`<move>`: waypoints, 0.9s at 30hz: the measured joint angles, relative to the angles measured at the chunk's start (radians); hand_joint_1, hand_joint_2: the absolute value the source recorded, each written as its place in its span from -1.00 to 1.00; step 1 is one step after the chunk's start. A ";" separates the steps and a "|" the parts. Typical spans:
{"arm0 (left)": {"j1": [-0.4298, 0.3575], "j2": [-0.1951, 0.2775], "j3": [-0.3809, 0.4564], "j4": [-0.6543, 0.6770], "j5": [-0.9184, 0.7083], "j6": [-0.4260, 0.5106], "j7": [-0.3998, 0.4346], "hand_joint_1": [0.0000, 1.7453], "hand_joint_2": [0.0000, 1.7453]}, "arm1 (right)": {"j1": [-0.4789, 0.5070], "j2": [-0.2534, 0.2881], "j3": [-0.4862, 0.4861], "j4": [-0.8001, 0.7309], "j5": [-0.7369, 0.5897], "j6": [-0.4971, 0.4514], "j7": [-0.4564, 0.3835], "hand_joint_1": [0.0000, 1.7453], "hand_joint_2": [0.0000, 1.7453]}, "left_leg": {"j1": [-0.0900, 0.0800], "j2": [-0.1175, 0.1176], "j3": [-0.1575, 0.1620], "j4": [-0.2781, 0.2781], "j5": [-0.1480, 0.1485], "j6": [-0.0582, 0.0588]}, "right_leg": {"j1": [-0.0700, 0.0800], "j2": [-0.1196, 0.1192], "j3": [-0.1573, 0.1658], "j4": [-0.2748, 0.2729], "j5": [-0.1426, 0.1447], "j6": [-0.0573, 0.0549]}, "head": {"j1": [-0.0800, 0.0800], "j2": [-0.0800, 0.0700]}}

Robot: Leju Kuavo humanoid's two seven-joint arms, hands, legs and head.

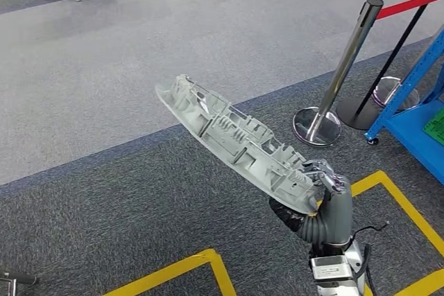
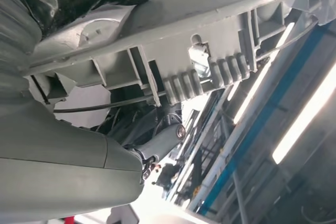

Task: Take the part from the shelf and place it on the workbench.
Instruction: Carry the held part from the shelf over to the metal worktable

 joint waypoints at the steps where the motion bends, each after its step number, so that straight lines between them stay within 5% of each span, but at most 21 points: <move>1: -0.001 0.000 0.006 0.000 0.008 -0.013 -0.003 -1.00 -1.00 | -0.002 0.000 0.002 0.001 0.000 -0.001 0.000 1.00 1.00 | 0.001 0.008 -0.031 0.065 -0.025 -0.002 | 0.003 -0.010 0.000 0.000 -0.001 -0.002 | -0.002 0.000; 3: 0.001 0.000 0.017 0.000 0.020 -0.049 -0.013 -1.00 -1.00 | -0.007 0.000 0.007 0.005 0.000 -0.001 0.000 1.00 1.00 | 0.001 0.012 -0.055 0.115 -0.027 0.000 | 0.007 -0.029 0.002 0.000 -0.004 -0.005 | -0.003 0.000; 7: 0.000 -0.002 0.032 0.000 0.031 -0.087 -0.032 -1.00 -1.00 | -0.027 0.000 0.021 0.009 -0.001 0.004 0.002 1.00 1.00 | -0.013 0.052 0.058 -0.111 0.082 0.026 | 0.015 -0.058 0.012 0.001 -0.013 0.000 | -0.004 0.000; 9: -0.002 -0.003 0.038 0.000 0.036 -0.084 -0.027 -1.00 -1.00 | -0.039 0.000 0.028 0.012 -0.001 0.007 0.003 1.00 1.00 | -0.023 0.068 0.079 -0.161 0.084 0.036 | 0.018 -0.071 0.012 0.000 -0.016 0.008 | -0.002 0.000; 12: 0.000 -0.007 0.051 0.000 0.047 -0.058 0.020 -1.00 -1.00 | -0.051 0.000 0.039 0.016 -0.003 0.007 0.003 1.00 1.00 | -0.019 0.049 0.083 -0.179 0.090 0.048 | 0.016 -0.073 0.008 0.007 -0.029 0.022 | 0.000 0.000; 14: -0.001 -0.012 0.060 0.000 0.054 -0.046 0.047 -1.00 -1.00 | -0.055 0.000 0.044 0.016 -0.008 0.006 -0.002 1.00 1.00 | -0.012 0.036 0.091 -0.191 0.096 0.056 | 0.014 -0.038 -0.025 0.077 -0.072 0.028 | 0.005 0.000; 16: -0.003 -0.016 0.064 0.000 0.056 -0.041 0.053 -1.00 -1.00 | -0.054 -0.001 0.048 0.017 -0.015 0.003 -0.008 1.00 1.00 | -0.012 0.021 0.092 -0.192 0.096 0.059 | 0.013 -0.007 -0.093 0.215 -0.128 0.033 | 0.013 0.000; 18: -0.003 -0.019 0.069 0.000 0.056 -0.040 0.055 -1.00 -1.00 | -0.052 -0.001 0.051 0.018 -0.019 0.002 -0.011 1.00 1.00 | -0.011 0.002 0.093 -0.191 0.096 0.059 | 0.011 0.000 -0.139 0.286 -0.132 0.038 | 0.017 0.000; 19: -0.003 -0.021 0.071 0.000 0.056 -0.038 0.056 -1.00 -1.00 | -0.052 -0.002 0.052 0.018 -0.023 0.002 -0.013 1.00 1.00 | -0.010 -0.008 0.094 -0.189 0.095 0.058 | 0.010 0.001 -0.134 0.262 -0.104 0.039 | 0.017 0.000; 22: -0.003 -0.025 0.074 0.000 0.051 -0.031 0.049 -1.00 -1.00 | -0.051 -0.002 0.054 0.017 -0.044 -0.001 -0.030 1.00 1.00 | -0.006 -0.036 0.093 -0.176 0.087 0.045 | 0.001 0.034 -0.048 0.068 -0.007 0.043 | 0.018 0.000; 24: -0.003 -0.024 0.074 0.000 0.045 -0.032 0.030 -1.00 -1.00 | -0.048 -0.002 0.056 0.012 -0.056 -0.005 -0.042 1.00 1.00 | -0.005 -0.051 0.084 -0.166 0.085 0.034 | -0.001 0.057 -0.019 0.013 0.000 0.037 | 0.018 0.000; 27: 0.002 -0.022 0.075 0.000 0.039 -0.043 -0.001 -1.00 -1.00 | -0.043 -0.002 0.057 0.009 -0.059 -0.009 -0.047 1.00 1.00 | -0.003 -0.060 0.075 -0.159 0.084 0.020 | 0.001 0.040 -0.014 0.009 0.004 0.018 | 0.016 0.000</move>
